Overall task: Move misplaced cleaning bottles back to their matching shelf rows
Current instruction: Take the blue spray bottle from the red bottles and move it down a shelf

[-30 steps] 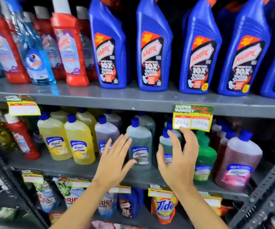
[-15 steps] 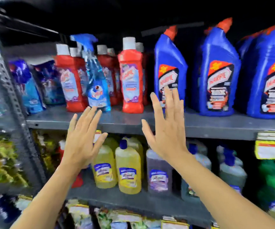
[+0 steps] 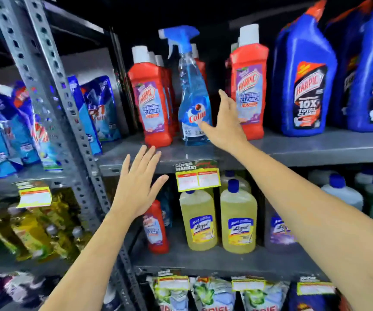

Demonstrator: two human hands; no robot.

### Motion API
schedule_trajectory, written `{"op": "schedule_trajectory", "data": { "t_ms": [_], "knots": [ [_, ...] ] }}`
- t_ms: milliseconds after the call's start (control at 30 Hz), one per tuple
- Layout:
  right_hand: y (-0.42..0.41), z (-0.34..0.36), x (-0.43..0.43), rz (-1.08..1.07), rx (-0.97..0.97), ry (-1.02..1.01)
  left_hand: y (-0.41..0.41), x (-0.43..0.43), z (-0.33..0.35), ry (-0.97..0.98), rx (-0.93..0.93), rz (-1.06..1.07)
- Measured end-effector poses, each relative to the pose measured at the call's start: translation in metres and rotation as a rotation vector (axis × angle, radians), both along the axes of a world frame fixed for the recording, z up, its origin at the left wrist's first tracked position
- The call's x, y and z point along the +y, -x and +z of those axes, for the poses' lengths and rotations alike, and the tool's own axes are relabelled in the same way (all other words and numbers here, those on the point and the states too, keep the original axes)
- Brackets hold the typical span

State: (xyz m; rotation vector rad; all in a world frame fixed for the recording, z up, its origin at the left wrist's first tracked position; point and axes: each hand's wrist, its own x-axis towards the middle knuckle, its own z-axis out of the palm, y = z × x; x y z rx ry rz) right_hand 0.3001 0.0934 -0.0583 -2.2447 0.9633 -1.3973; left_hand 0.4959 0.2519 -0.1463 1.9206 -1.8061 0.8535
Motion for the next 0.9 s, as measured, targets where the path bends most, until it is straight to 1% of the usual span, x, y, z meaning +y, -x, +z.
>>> {"op": "schedule_trajectory", "data": {
  "t_ms": [100, 167, 267, 400, 633, 767, 900],
  "knots": [
    [-0.015, 0.014, -0.009, 0.077, -0.155, -0.304, -0.003, -0.003, -0.004, 0.041, 0.002, -0.033],
    [-0.022, 0.020, -0.016, 0.135, -0.196, -0.397, -0.003, -0.004, -0.004, 0.064, -0.004, -0.047],
    [-0.029, 0.025, -0.021, 0.187, -0.181, -0.463, -0.004, -0.004, -0.005, 0.100, 0.004, -0.081],
    [-0.031, 0.026, -0.024, 0.164, -0.205, -0.455, -0.002, -0.005, -0.007, 0.137, 0.023, -0.097],
    [-0.030, 0.017, -0.011, 0.078, -0.282, -0.328, -0.004, -0.004, -0.009, 0.152, 0.006, -0.112],
    [-0.019, 0.018, 0.008, 0.177, -0.378, -0.300, -0.006, -0.002, -0.012, 0.127, -0.008, -0.111],
    [-0.002, 0.017, 0.046, 0.330, -0.413, -0.276, -0.007, 0.007, -0.029, 0.131, 0.003, -0.116]
  ]
}}
